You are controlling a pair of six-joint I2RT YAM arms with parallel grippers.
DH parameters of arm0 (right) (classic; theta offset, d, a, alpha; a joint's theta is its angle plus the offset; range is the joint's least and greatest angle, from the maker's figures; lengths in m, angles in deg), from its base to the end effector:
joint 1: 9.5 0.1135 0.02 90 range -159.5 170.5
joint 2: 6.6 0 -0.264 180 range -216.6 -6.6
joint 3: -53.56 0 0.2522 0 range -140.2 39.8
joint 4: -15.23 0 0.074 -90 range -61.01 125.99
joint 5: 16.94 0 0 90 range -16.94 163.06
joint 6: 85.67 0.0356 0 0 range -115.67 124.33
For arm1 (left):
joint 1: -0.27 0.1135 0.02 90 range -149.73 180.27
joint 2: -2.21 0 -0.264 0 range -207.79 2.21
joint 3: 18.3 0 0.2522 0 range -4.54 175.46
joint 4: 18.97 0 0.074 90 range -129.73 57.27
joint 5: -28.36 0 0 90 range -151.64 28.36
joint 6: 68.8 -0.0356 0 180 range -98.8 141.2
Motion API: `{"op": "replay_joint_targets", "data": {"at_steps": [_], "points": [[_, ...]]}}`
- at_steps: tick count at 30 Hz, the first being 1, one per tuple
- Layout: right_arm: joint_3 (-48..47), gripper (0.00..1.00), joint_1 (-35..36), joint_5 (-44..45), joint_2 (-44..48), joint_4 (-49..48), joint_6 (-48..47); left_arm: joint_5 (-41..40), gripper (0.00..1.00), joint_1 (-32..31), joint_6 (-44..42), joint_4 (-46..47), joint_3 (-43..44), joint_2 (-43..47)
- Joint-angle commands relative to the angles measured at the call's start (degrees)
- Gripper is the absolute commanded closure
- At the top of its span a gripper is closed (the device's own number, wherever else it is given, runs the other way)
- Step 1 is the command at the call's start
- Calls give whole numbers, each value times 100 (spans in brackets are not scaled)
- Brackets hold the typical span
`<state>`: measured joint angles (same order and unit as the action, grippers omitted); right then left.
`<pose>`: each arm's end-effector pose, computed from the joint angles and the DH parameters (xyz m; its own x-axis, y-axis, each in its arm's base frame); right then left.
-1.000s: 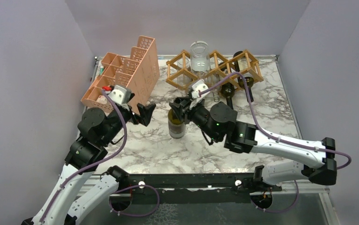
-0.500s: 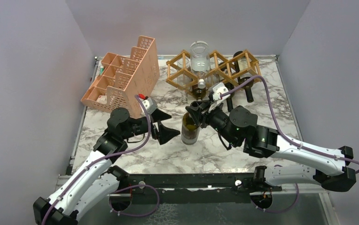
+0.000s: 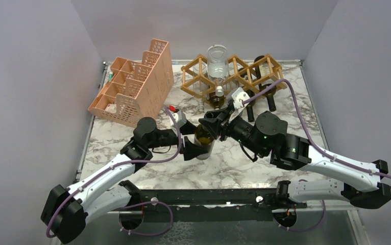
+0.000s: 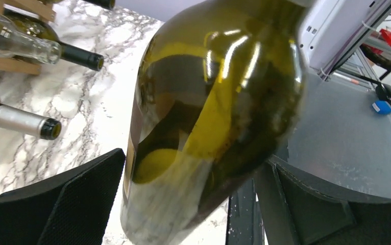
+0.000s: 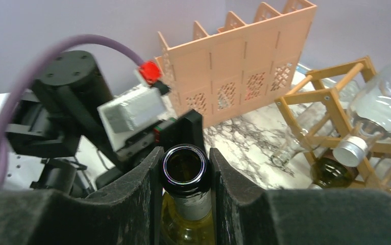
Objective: Put the wine bottle on the wine rack
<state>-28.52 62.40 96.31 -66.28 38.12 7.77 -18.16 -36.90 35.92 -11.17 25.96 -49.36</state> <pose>0.0838 0.2110 0.4366 -0.0477 0.0315 -0.9984 -0.7492 0.6599 0.0566 0.1493 -0.1439 0.2891 -0.2441 -0.0463 -0.9686 0.9560 0.1558 -0.2484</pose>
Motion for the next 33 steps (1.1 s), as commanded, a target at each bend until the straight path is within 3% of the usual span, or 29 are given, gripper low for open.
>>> {"op": "replay_joint_targets", "data": {"at_steps": [1, 8, 15, 19, 21, 26, 27, 28, 31, 33], "points": [[-305, 99, 11, -733, 194, -414, -93, 212, 1, -229, -283, 699, -2, -322], [-248, 99, 12, -1366, 319, -433, -166, 1027, 1, -477, -1011, 1014, -116, -380], [-190, 99, 17, -1775, 522, -575, -164, 1077, 1, -703, -1388, 1195, -201, -413], [-157, 99, 17, -1820, 642, -605, -151, 938, 8, -711, -1426, 1305, -259, -344], [-120, 99, 19, -1821, 666, -647, -138, 707, 17, -719, -1527, 1374, -262, -382], [-147, 99, 15, -1839, 686, -559, -113, -126, 63, -721, -1822, 1375, -92, -639], [-159, 96, 15, -1753, 706, -500, -59, -175, 70, -722, -1932, 1377, -76, -640], [-171, 86, 16, -1614, 740, -429, 29, -216, 78, -722, -2077, 1377, -59, -612], [-123, 41, 17, -1526, 900, -201, 36, -633, 92, -721, -2486, 1341, -68, -398], [-141, 22, 16, -1512, 973, 85, 13, -1049, 100, -721, -2900, 998, 38, -228]]}}
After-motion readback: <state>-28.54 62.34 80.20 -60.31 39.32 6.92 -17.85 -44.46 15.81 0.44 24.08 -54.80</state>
